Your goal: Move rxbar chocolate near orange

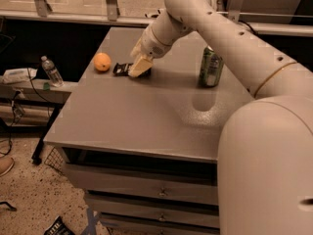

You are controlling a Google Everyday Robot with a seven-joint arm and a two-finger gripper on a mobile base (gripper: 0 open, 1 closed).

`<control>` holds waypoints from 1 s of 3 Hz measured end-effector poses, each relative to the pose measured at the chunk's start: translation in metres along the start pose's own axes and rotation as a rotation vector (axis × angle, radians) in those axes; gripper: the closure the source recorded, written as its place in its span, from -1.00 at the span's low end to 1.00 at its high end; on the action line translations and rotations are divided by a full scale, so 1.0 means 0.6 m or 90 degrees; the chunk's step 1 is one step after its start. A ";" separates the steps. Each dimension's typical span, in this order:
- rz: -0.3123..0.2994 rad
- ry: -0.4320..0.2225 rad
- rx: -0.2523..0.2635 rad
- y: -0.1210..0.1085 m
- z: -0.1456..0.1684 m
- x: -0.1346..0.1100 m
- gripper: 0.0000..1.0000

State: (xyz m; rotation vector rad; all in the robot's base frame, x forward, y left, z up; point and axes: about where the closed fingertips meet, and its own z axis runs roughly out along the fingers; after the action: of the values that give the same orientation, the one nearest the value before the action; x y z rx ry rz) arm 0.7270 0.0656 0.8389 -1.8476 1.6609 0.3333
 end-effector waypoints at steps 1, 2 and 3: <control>0.000 0.000 -0.003 0.002 0.005 0.000 -1.00; 0.000 0.000 -0.003 0.002 0.005 0.000 -1.00; -0.006 0.009 0.005 0.002 -0.001 -0.011 -1.00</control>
Offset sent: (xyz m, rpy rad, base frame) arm -0.0003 0.0020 -0.0024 -0.0007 0.0036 0.0032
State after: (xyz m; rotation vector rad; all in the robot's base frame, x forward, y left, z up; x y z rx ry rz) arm 0.7248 0.0704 0.8430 -1.8553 1.6602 0.3111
